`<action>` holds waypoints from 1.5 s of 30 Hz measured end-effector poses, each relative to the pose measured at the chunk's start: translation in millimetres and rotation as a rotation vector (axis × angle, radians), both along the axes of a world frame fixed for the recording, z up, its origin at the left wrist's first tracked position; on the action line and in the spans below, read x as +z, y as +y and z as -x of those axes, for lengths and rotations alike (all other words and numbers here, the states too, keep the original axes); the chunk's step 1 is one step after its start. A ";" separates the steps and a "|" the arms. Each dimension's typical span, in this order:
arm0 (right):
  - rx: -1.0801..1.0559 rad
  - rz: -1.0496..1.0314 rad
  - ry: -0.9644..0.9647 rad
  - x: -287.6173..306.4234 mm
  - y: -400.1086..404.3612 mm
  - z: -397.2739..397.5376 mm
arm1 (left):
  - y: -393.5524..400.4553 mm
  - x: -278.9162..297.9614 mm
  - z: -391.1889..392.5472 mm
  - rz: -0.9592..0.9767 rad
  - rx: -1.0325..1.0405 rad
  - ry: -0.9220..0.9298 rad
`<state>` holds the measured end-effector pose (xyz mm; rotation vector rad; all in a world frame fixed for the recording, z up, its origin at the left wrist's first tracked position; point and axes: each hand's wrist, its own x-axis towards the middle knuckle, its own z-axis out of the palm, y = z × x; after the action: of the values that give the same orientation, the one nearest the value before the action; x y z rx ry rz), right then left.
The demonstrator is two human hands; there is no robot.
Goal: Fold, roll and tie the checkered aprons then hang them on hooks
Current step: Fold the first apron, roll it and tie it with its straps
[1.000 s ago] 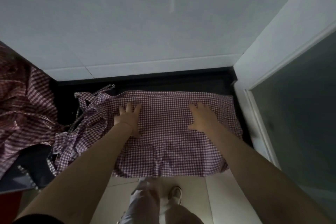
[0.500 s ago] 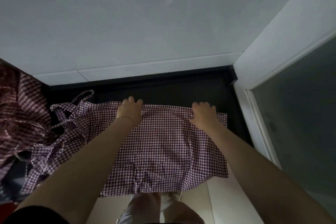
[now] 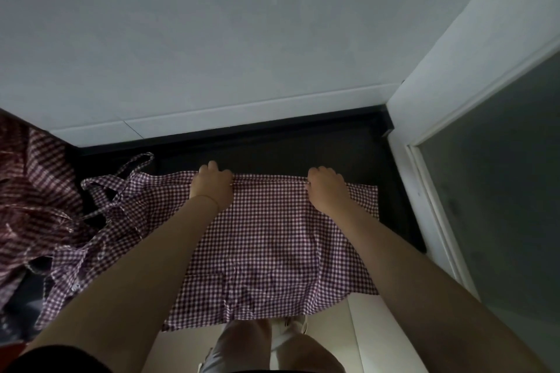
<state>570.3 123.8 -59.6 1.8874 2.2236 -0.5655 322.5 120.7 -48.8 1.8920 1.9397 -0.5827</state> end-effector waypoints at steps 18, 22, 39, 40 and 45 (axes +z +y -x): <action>-0.105 -0.063 -0.015 -13.7 8.0 -0.4 | 16.8 -10.8 7.5 -0.123 0.020 0.028; -0.142 -0.057 -0.076 -10.7 8.9 -11.2 | 18.8 -11.3 5.3 -0.150 0.033 0.045; -0.342 0.149 -0.250 6.7 0.0 -86.9 | -12.8 -9.0 -66.8 0.000 -0.304 -0.198; -0.360 0.187 -0.187 7.8 1.8 -89.4 | -15.0 -10.1 -68.2 -0.001 -0.287 -0.165; -0.361 0.367 -0.022 22.0 24.4 -105.3 | -19.8 -9.3 -76.0 0.056 -0.168 -0.067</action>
<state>675.6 148.2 -37.5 2.0775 1.6265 -0.9287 398.5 100.9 -58.1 2.0255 1.7162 -0.6073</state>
